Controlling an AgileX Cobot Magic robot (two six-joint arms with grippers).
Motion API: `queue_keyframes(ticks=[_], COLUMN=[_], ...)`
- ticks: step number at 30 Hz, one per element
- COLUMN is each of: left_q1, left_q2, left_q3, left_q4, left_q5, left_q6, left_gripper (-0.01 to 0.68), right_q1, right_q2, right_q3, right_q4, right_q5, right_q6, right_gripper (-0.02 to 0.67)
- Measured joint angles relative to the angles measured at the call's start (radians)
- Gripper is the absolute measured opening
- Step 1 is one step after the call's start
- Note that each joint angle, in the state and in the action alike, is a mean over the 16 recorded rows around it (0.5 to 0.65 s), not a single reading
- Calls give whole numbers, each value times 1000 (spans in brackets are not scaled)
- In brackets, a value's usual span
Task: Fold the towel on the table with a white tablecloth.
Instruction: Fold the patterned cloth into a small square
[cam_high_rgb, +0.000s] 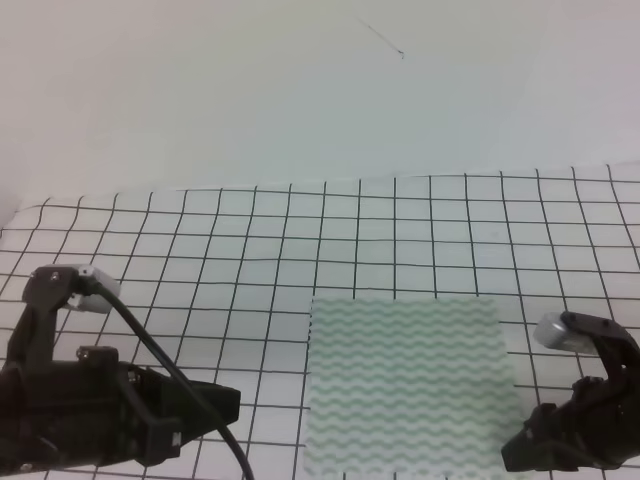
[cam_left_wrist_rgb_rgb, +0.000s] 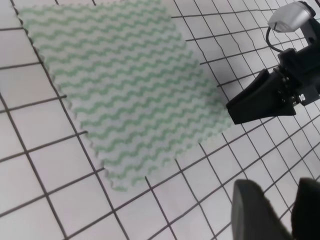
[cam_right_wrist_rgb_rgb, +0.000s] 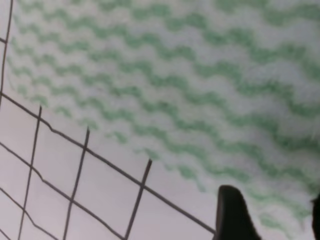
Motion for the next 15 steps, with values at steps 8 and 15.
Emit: queue_keyframes(ticks=[8, 15], left_q1=[0, 0], left_q2=[0, 0], left_q3=[0, 0], left_q4=[0, 3], left_q5=[0, 1], left_q6=[-2, -2], left_gripper=[176, 176], right_q1=[4, 4], right_q2=[3, 3], right_q3=[0, 0], right_q4=[139, 197], right_q5=[18, 24], right_q6=[-108, -203], right_gripper=[356, 351])
